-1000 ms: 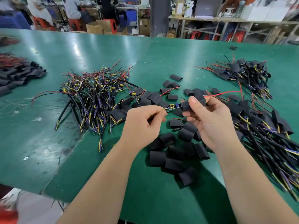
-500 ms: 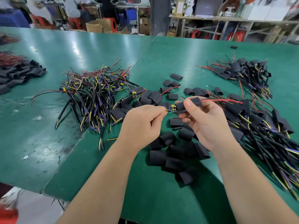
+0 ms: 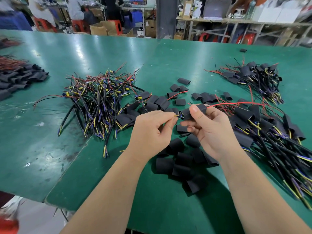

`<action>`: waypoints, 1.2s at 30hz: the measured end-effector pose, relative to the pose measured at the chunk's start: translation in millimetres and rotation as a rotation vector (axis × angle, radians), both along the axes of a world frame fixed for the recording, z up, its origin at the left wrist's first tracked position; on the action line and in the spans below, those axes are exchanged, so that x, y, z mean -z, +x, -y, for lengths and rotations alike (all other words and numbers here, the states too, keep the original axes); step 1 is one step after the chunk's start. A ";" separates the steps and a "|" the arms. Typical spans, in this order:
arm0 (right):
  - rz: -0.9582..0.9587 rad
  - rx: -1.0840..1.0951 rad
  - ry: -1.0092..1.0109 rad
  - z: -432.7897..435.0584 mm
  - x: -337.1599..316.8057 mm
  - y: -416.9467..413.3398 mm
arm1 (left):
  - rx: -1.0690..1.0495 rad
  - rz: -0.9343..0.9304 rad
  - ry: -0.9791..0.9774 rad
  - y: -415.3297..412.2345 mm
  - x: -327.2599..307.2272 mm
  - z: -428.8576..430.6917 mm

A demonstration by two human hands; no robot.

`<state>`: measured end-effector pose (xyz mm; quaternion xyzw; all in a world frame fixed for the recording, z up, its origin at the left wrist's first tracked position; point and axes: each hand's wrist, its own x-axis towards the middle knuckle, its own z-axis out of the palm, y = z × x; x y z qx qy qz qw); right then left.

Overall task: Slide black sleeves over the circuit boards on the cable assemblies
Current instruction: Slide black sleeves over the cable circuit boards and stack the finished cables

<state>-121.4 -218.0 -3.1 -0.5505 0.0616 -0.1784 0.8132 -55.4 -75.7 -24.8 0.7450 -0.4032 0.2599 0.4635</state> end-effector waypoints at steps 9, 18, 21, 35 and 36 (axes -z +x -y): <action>0.075 -0.059 0.077 0.4 3.4 0.4 | 0.085 -0.230 -0.043 1.8 1.4 0.7; 0.078 -0.140 0.088 1.4 4.4 -1.2 | 0.461 -0.994 -0.288 -0.1 -13.3 -0.3; 0.080 -0.028 -0.087 -1.3 6.1 -0.1 | 0.384 -0.930 -0.216 1.9 -9.1 -0.8; -0.156 -0.051 0.040 -10.9 6.1 2.1 | 0.056 -0.776 0.008 8.1 3.7 1.7; -0.152 -0.058 0.095 -13.0 2.7 0.7 | -0.034 -0.702 0.099 9.4 5.2 0.0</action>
